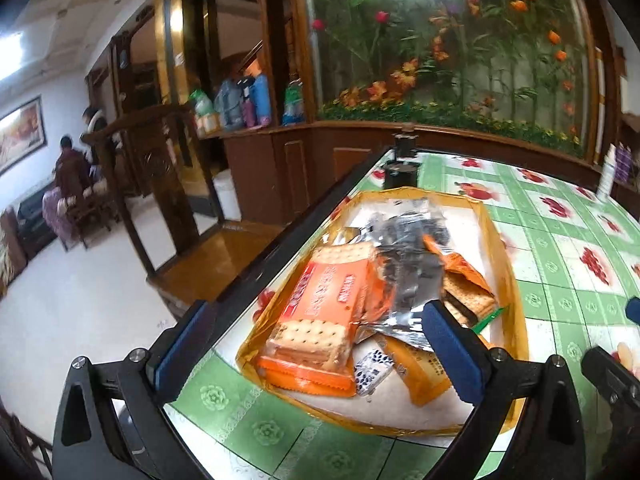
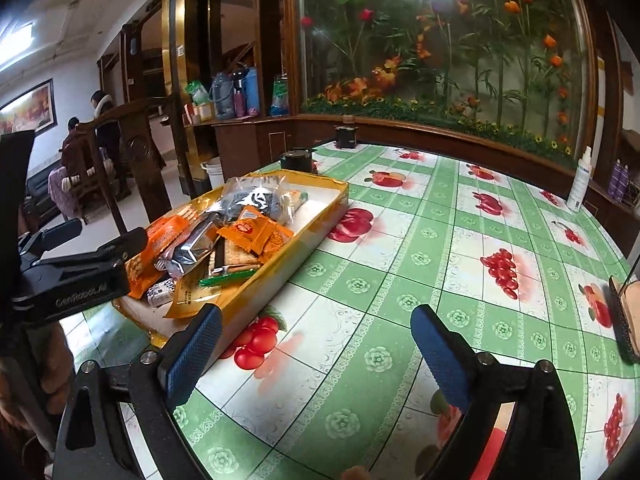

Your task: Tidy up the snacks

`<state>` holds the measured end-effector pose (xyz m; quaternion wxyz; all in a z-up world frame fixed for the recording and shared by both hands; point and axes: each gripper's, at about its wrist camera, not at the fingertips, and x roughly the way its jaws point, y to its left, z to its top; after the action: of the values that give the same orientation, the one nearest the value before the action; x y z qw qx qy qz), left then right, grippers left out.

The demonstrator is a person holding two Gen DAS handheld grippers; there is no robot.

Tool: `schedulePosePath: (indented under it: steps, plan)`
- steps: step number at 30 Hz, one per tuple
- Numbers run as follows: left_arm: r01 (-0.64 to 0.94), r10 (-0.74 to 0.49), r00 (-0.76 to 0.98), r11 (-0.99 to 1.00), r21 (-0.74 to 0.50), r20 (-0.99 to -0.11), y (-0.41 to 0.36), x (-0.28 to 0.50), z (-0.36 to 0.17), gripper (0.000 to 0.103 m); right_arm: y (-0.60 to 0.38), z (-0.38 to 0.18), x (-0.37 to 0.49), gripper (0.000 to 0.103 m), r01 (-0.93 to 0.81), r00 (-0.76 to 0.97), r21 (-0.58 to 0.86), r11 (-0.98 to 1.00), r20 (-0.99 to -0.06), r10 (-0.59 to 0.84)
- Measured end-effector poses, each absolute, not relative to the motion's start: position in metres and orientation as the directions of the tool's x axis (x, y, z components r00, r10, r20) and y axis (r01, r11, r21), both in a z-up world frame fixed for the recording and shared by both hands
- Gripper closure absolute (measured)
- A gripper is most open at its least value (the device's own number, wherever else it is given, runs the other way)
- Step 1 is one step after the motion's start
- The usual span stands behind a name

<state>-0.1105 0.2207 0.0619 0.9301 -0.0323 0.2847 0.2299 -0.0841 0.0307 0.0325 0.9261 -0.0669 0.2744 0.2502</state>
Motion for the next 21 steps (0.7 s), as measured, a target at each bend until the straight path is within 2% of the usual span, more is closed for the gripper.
schedulePosePath:
  steps: [8, 21]
  plan:
    - [-0.471, 0.426, 0.709, 0.879, 0.072, -0.562, 0.229, -0.109, 0.057, 0.000, 0.035, 0.032, -0.087, 0.006, -0.518, 0.715, 0.015, 0.855, -0.542, 0.442]
    - [-0.449, 0.422, 0.710, 0.888, 0.099, -0.564, 0.222, -0.106, 0.057, 0.000, 0.046, 0.031, -0.098, 0.006, -0.524, 0.747, -0.078, 0.848, -0.520, 0.414]
